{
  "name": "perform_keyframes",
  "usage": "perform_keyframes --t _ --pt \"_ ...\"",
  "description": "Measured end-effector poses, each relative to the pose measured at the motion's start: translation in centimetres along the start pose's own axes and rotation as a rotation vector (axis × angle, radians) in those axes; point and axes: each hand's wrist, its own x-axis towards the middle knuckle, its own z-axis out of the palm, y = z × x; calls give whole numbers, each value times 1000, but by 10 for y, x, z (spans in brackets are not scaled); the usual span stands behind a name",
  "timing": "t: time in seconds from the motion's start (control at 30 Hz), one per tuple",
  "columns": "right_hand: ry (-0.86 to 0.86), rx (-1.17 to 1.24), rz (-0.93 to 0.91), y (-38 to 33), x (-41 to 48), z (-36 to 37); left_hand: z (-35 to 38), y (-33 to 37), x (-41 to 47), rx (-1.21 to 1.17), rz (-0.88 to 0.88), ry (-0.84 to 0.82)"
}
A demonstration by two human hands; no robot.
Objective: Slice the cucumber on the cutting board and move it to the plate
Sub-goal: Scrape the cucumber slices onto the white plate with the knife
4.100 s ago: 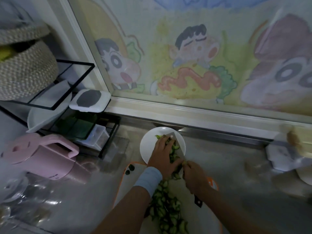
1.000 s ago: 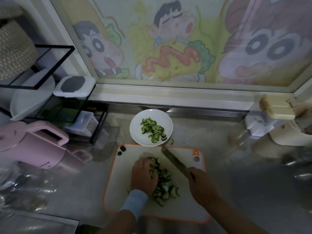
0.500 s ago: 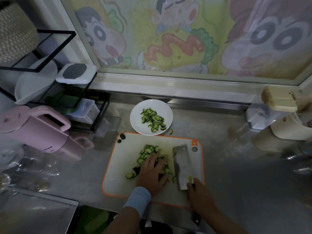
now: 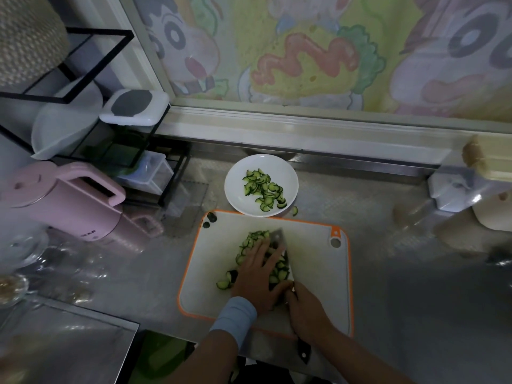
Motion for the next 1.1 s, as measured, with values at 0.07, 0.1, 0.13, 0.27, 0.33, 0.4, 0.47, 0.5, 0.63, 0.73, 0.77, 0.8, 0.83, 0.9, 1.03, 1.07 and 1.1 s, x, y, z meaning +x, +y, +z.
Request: perform_keyframes --t 0.07,0.1,0.13,0.27,0.33,0.4,0.47,0.5,0.63,0.73,0.77,0.8,0.83,0.9,1.03,1.07,1.1 --pt "61 63 -11 0 0 -3 -1 1 2 -47 13 35" --pt "82 93 -21 0 0 -5 -2 3 4 -65 19 51" --pt "96 124 -24 -1 1 -8 -5 5 7 -83 22 68" --pt "119 164 -41 -17 5 -23 -26 13 25 -133 39 131" --pt "138 166 -68 -33 10 -32 -37 14 39 -141 62 153" --pt "156 162 -94 -51 18 -40 -48 11 58 -136 71 166" --pt "176 138 -140 -70 30 -48 -60 6 79 -140 75 168" --pt "191 128 -156 -81 37 -52 -66 4 91 -139 71 156" --pt "203 72 -159 -120 72 -69 -86 -9 140 -108 37 98" --pt "202 -4 -134 -142 101 -79 -91 -21 175 -125 20 92" --pt "193 -5 -128 -147 111 -81 -91 -26 185 -135 13 92" --pt "170 -2 -115 -152 120 -83 -90 -30 194 -145 0 90" --pt "147 -6 -103 -155 129 -85 -87 -36 201 -163 -25 82" --pt "128 -119 -97 -159 146 -89 -79 -48 209 -217 -100 44" --pt "204 -510 -190 -163 164 -101 -66 -74 207 -215 -188 -47" --pt "224 -554 -210 -163 165 -104 -66 -79 204 -186 -183 -50" --pt "240 -601 -221 -163 167 -107 -66 -83 202 -169 -174 -37"
